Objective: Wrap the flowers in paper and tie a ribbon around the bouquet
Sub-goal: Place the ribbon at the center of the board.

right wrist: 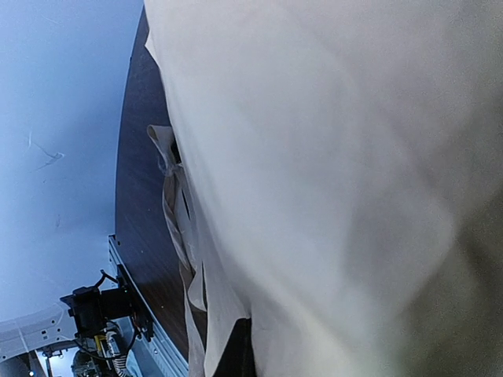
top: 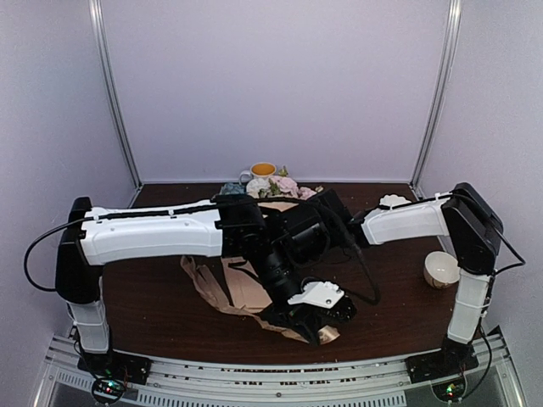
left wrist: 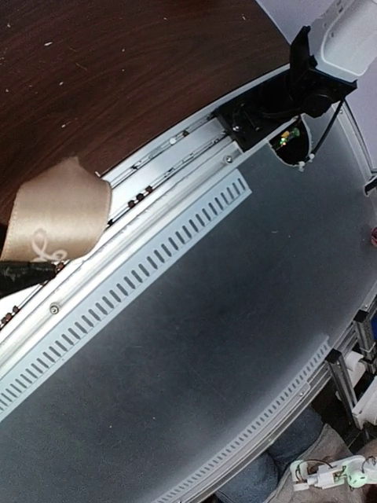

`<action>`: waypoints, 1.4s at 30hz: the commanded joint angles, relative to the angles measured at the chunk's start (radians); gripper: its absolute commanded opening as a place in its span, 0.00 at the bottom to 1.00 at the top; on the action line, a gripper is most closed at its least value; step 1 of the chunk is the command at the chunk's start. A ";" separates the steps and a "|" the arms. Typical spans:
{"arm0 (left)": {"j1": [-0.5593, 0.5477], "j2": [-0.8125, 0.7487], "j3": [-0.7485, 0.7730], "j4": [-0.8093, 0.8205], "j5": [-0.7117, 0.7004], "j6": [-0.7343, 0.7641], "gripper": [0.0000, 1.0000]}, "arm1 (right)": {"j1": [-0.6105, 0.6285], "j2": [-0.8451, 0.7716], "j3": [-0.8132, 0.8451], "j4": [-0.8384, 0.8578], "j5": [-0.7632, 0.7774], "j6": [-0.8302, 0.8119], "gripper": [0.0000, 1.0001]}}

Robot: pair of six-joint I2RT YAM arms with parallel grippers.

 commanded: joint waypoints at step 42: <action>0.079 -0.206 -0.384 0.787 -0.450 -0.304 0.98 | -0.005 0.005 0.052 -0.106 0.079 -0.176 0.00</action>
